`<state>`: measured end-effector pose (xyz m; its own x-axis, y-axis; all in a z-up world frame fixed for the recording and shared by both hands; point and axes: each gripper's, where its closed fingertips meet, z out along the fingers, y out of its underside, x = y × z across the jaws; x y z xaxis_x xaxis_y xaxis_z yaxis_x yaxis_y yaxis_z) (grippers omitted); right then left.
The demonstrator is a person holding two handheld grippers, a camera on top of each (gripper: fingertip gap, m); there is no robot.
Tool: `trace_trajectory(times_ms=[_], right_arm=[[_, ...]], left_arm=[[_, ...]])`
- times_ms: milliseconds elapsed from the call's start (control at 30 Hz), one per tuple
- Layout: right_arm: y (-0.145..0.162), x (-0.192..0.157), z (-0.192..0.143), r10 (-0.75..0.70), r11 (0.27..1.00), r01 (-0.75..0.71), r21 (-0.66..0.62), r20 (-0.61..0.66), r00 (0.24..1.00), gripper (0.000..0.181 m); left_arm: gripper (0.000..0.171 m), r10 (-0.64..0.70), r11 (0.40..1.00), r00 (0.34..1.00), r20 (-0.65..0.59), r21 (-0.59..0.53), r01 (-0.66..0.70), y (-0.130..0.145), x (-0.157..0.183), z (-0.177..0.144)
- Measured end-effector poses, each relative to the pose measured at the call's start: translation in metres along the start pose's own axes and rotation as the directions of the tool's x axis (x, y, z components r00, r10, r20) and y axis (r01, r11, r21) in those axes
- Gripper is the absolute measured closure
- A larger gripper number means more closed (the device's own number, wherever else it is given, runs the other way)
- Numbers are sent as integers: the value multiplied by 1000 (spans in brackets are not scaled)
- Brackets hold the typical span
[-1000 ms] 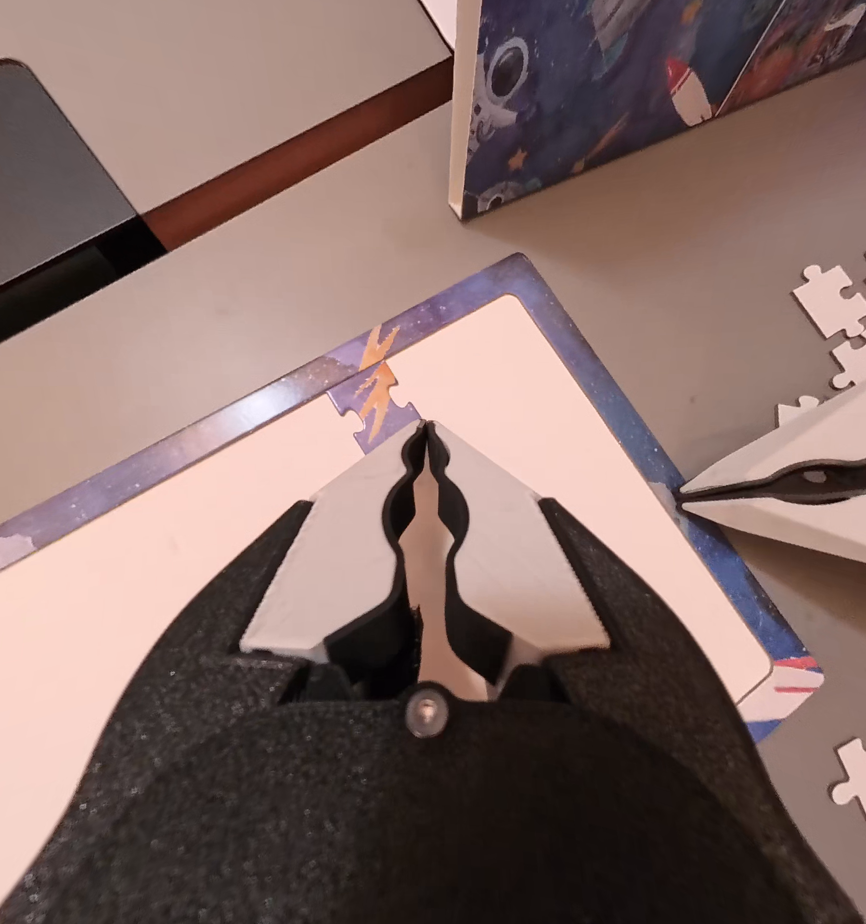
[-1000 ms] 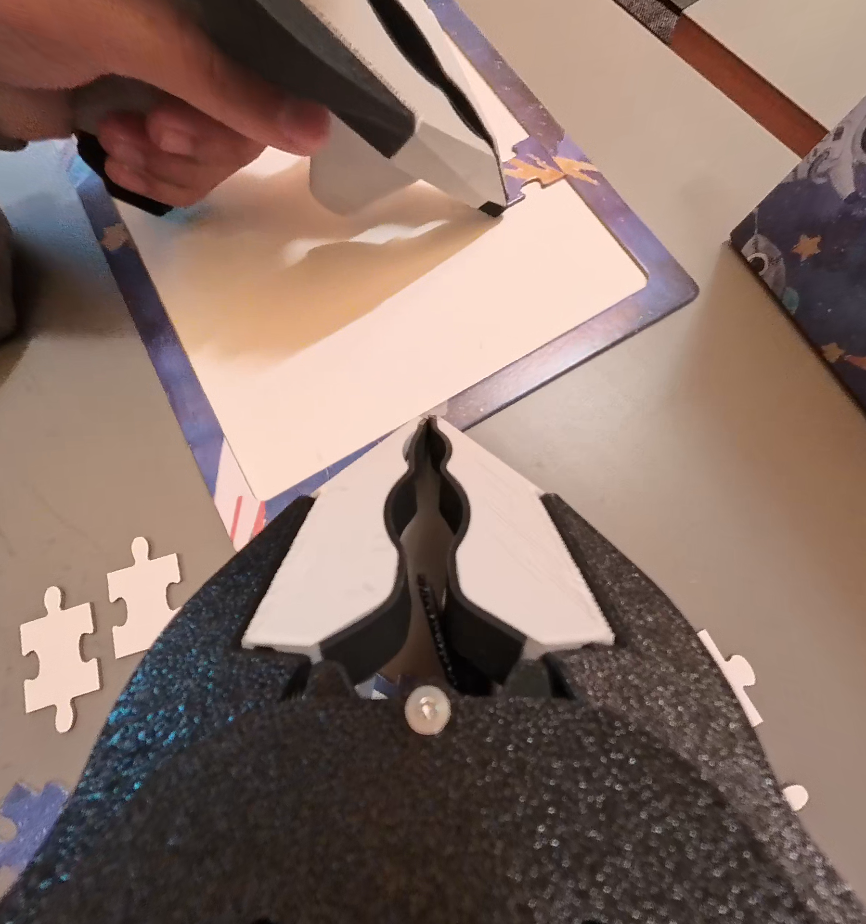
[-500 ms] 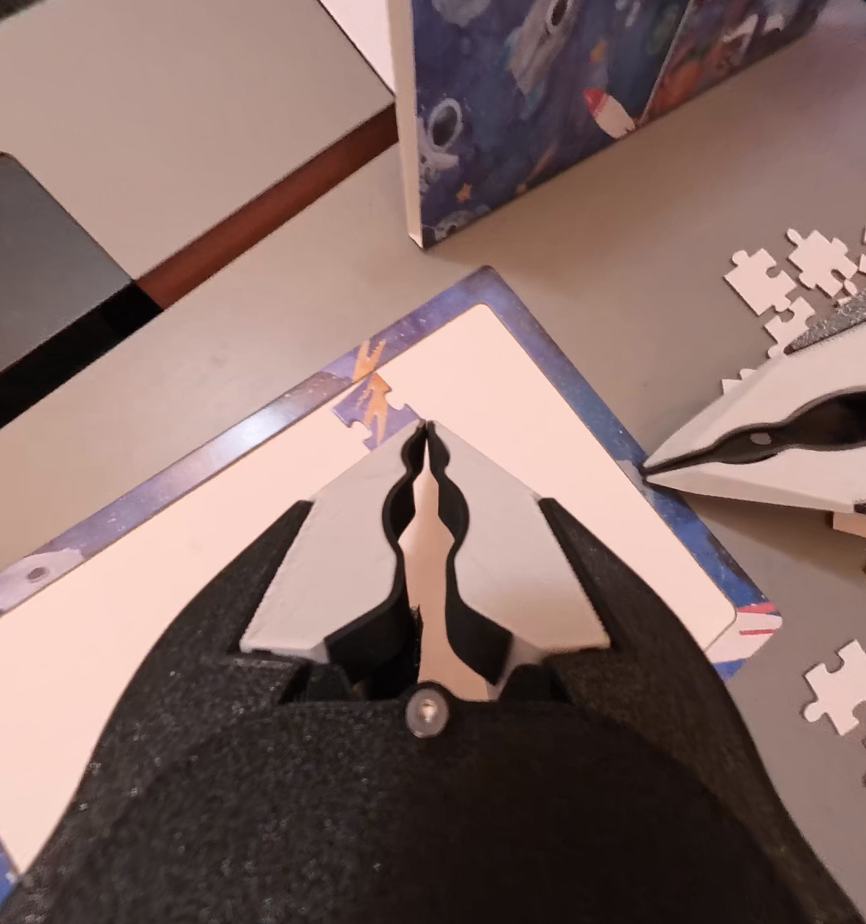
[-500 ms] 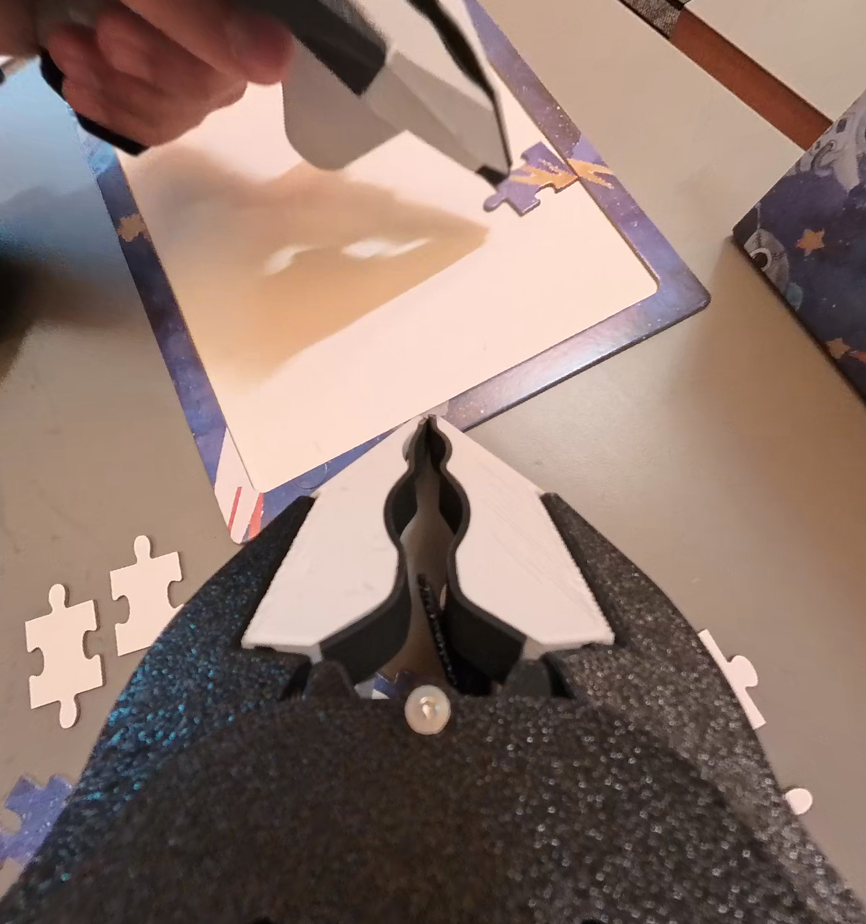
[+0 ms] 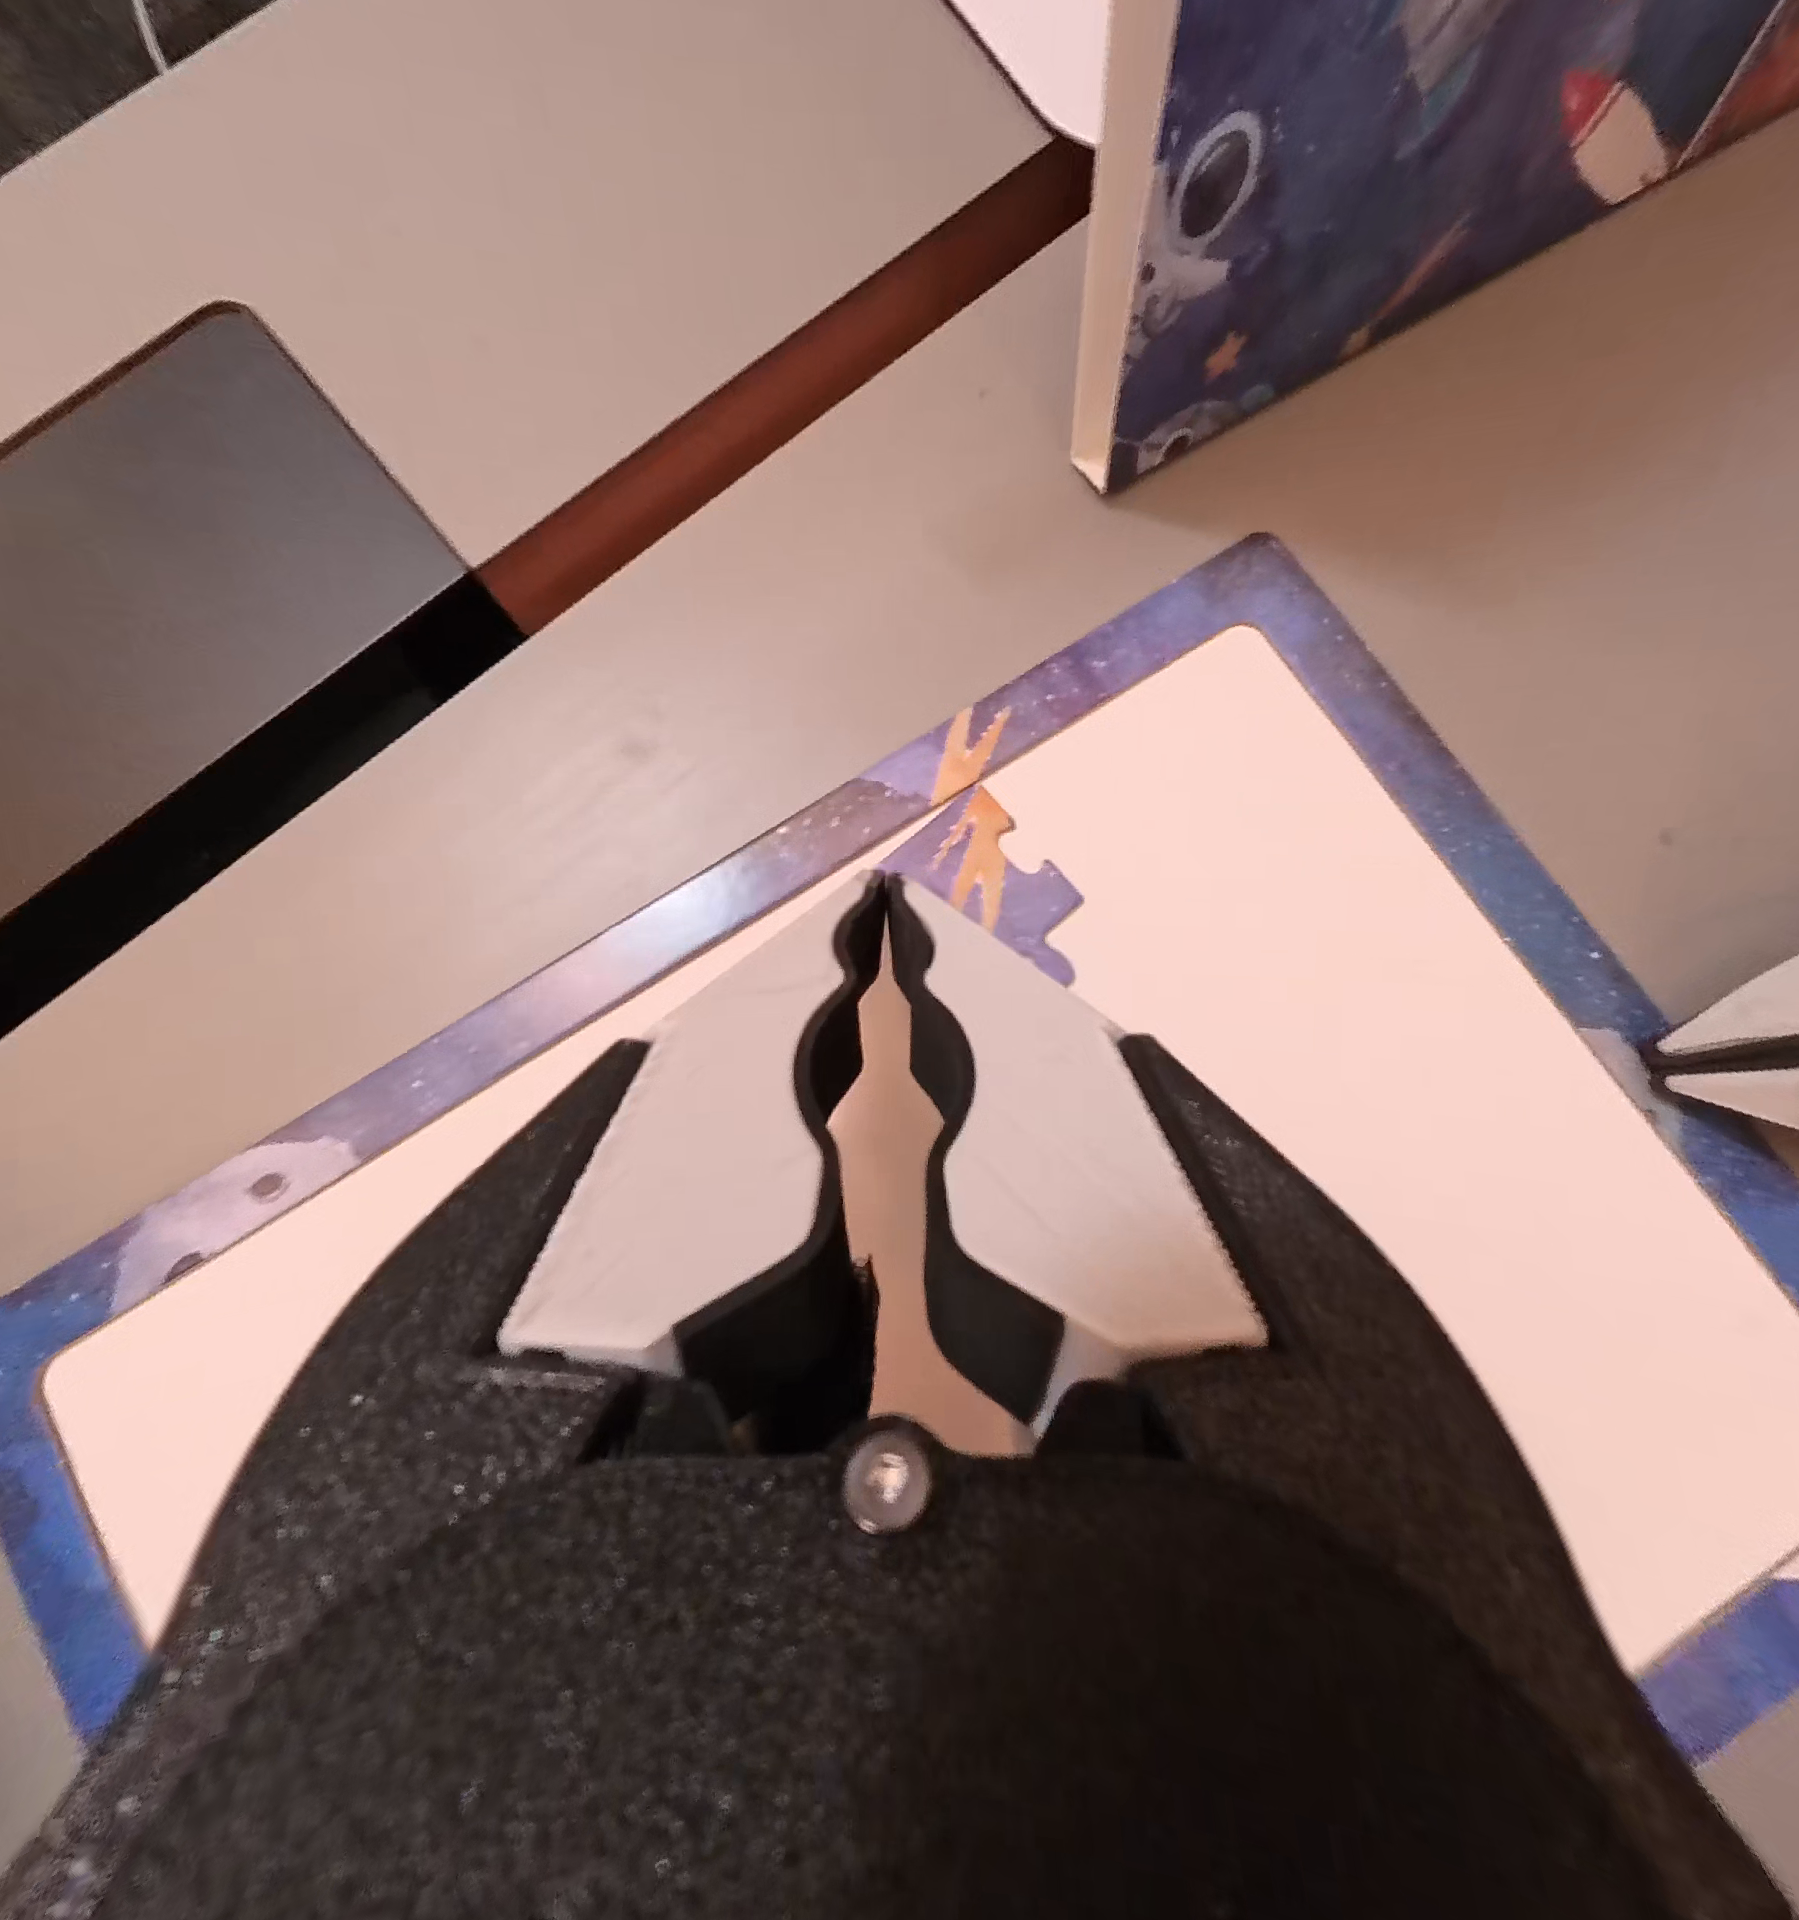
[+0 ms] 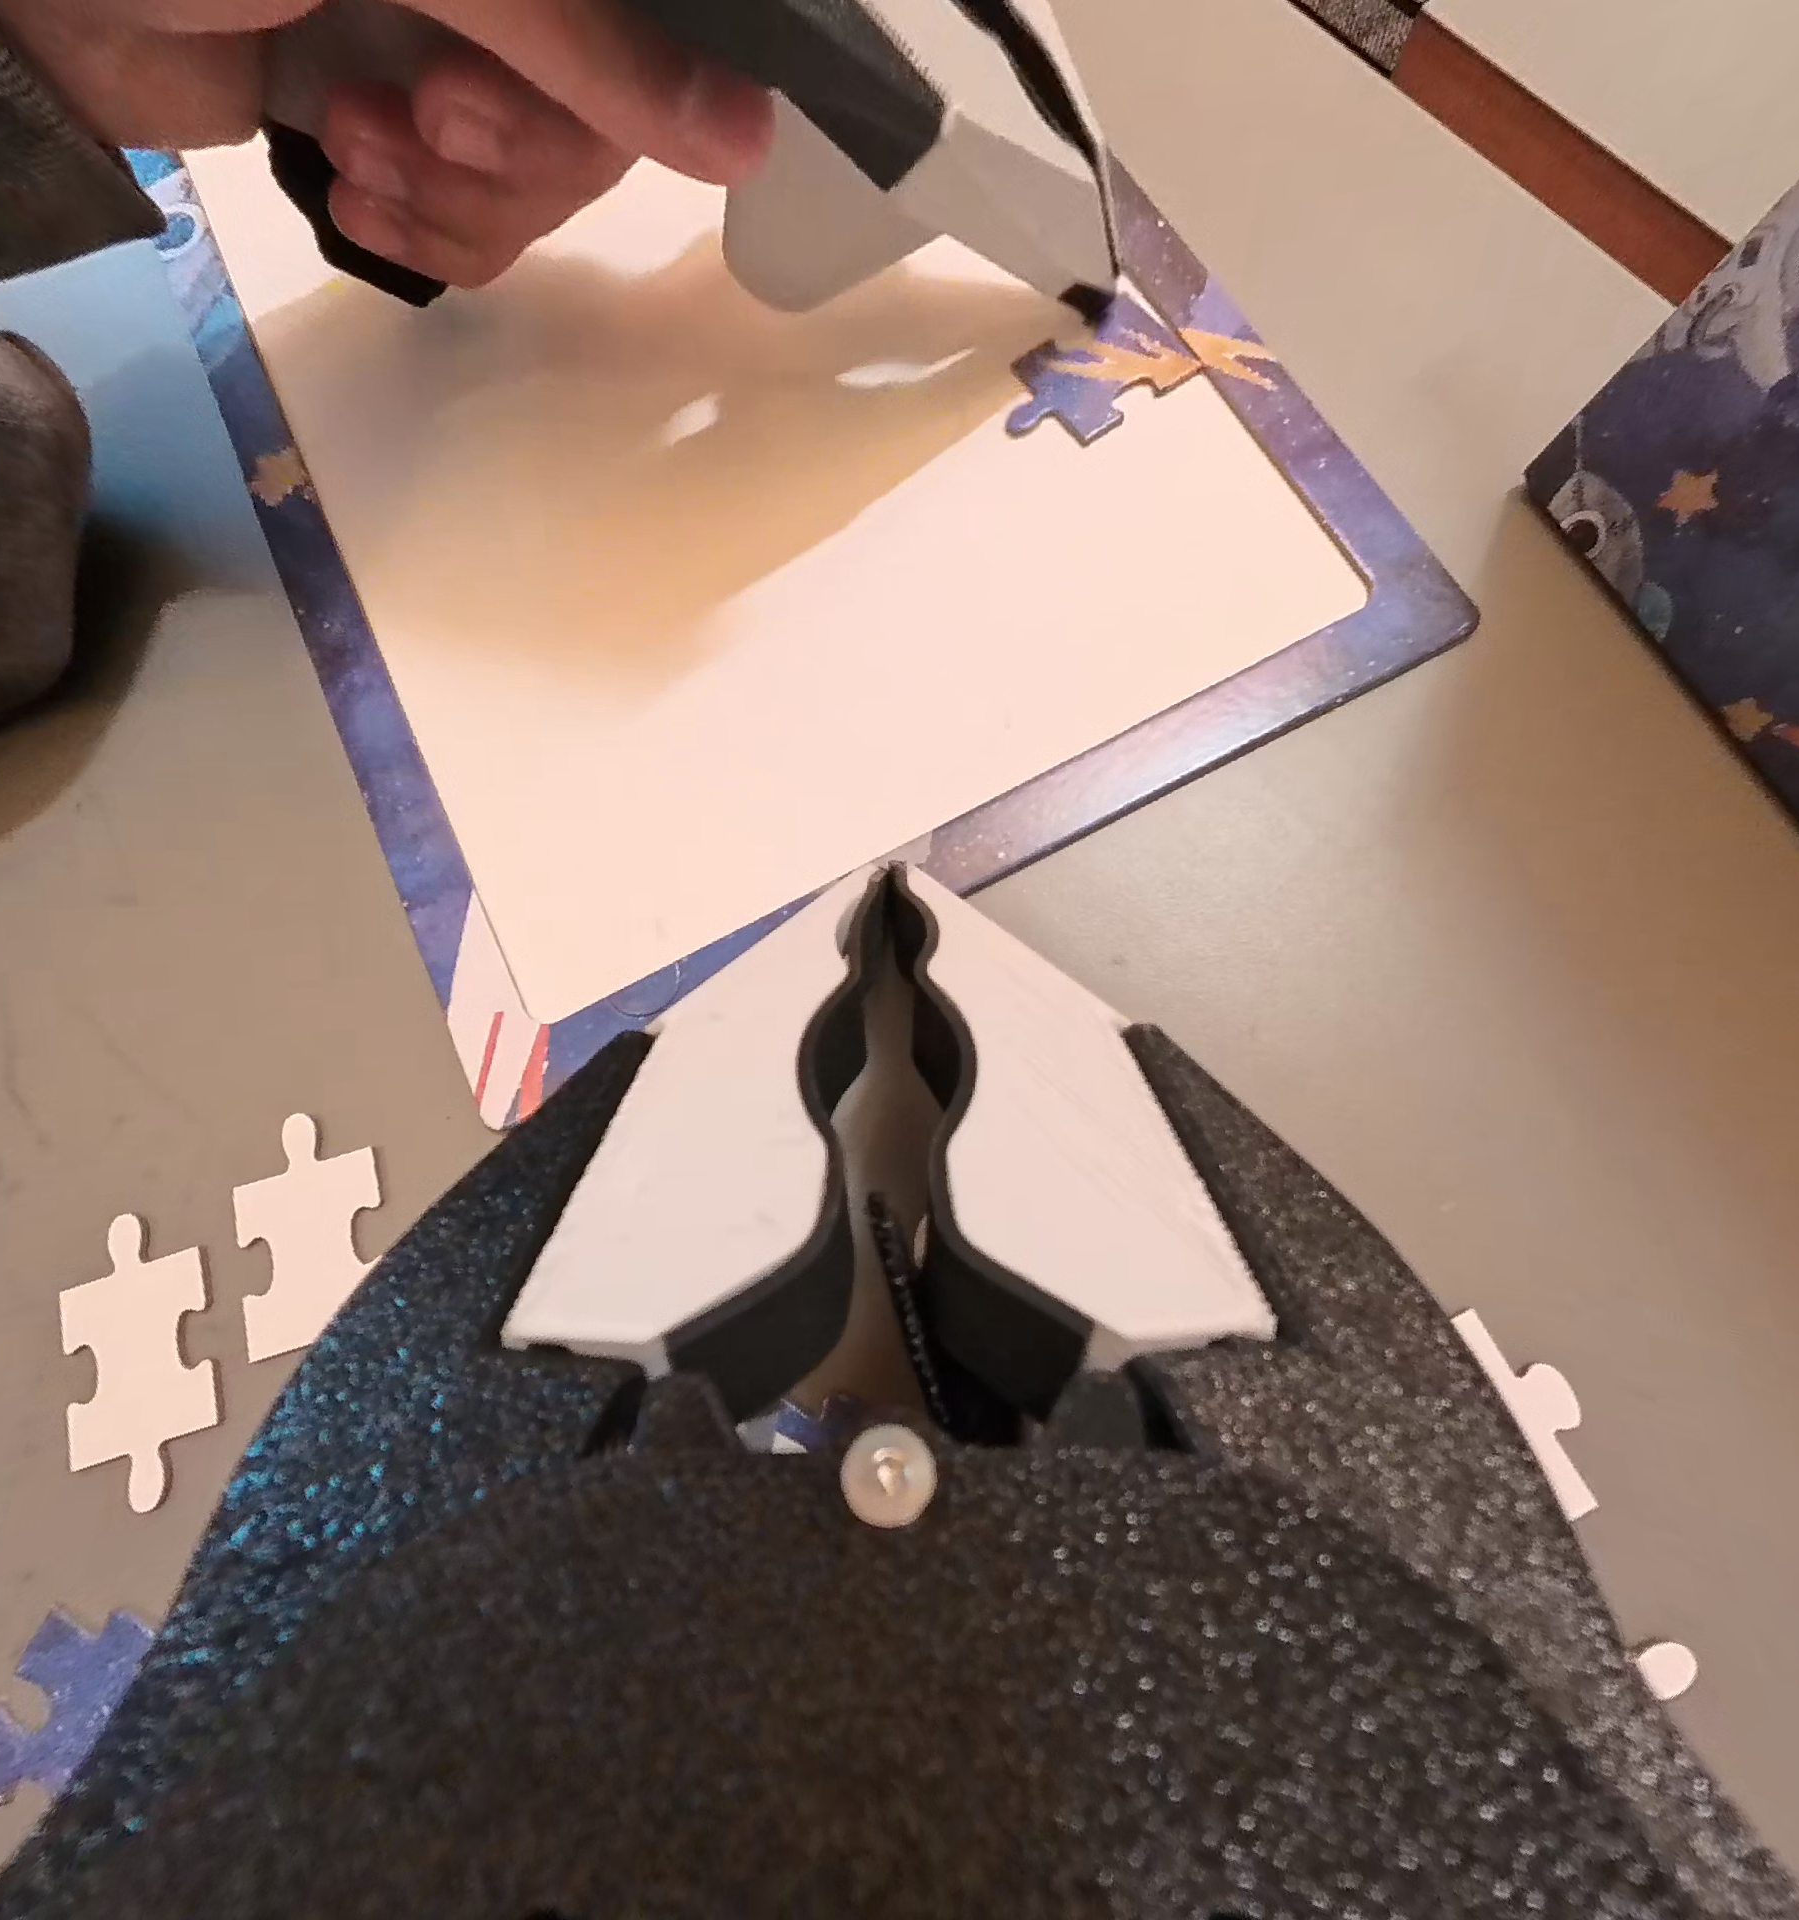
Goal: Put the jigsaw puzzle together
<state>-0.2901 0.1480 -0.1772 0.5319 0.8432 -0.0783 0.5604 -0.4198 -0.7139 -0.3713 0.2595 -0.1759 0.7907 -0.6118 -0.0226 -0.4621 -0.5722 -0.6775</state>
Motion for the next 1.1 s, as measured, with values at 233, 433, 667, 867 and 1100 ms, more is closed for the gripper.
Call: trace_trajectory(times_ms=[233,433,667,867,1100], right_arm=[[0,0,0,3,1000,-3,1,2,1000,181],[0,0,0,0,1000,0,1,-1,1000,181],[0,0,0,4,1000,-4,2,2,1000,181],[0,0,0,6,1000,-6,2,4,1000,181],[0,0,0,9,1000,-10,3,7,1000,181]], left_arm=[[171,82,997,987,-136,9,-81,-5,37,-10],[171,90,995,995,-49,-28,-92,4,21,-4],[171,80,996,996,-49,-20,-81,6,16,-6],[171,69,997,997,-42,-17,-69,8,9,-7],[171,61,998,998,-30,-19,-61,7,8,-8]])
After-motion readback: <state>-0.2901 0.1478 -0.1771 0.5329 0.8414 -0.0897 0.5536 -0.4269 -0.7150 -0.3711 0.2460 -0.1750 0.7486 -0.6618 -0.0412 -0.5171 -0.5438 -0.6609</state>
